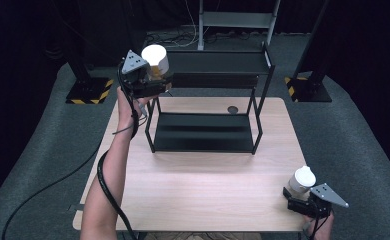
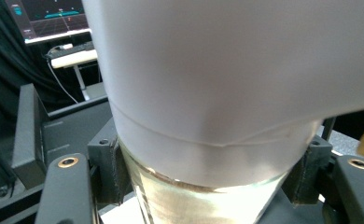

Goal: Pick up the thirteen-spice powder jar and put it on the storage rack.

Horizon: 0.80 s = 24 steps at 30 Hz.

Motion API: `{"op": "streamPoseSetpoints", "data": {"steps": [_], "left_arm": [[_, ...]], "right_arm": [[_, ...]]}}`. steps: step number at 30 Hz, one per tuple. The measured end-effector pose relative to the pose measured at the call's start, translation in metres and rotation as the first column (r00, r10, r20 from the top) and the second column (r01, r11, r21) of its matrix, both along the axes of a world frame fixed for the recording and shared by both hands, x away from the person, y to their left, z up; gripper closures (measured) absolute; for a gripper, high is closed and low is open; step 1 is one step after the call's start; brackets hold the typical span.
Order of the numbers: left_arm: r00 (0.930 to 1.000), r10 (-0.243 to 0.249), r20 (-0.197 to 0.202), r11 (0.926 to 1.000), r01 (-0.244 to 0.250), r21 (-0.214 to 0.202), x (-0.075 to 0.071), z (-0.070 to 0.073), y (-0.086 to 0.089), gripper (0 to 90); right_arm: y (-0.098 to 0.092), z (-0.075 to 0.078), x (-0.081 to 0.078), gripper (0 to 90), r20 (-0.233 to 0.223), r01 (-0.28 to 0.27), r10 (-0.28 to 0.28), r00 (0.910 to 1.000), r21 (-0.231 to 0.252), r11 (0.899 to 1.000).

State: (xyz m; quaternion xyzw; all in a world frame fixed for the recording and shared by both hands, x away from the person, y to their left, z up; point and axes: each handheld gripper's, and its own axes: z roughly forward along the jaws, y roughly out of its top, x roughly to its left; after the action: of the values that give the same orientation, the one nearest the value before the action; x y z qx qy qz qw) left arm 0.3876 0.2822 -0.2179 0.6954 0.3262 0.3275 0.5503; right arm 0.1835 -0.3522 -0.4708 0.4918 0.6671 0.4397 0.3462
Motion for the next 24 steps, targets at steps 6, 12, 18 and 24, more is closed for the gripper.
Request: {"op": "streamPoseSetpoints", "data": {"steps": [6, 12, 18, 24], "left_arm": [[1.0, 0.001, 0.008, 0.9999, -0.001, -0.011, 0.0, 0.003, 0.0, 30.8], [0.9998, 0.011, 0.015, 0.9999, -0.011, -0.01, 0.001, 0.008, -0.002, 30.8], [0.9997, 0.013, 0.022, 0.9999, -0.013, -0.011, 0.004, 0.014, -0.005, 30.8], [0.9996, 0.013, 0.025, 0.9999, -0.012, -0.009, 0.008, 0.022, -0.01, 30.8]], "right_arm": [[0.0, 0.0, 0.0, 0.3, 0.0, -0.001, 0.001, 1.0, 0.0, 1.0], [0.0, 0.0, 0.0, 0.3, 0.001, 0.0, 0.0, 1.0, 0.001, 1.0], [0.0, 0.0, 0.0, 0.3, 0.002, 0.002, -0.002, 1.0, 0.001, 1.0], [0.0, 0.0, 0.0, 0.3, 0.001, 0.001, -0.001, 1.0, 0.001, 1.0]]}}
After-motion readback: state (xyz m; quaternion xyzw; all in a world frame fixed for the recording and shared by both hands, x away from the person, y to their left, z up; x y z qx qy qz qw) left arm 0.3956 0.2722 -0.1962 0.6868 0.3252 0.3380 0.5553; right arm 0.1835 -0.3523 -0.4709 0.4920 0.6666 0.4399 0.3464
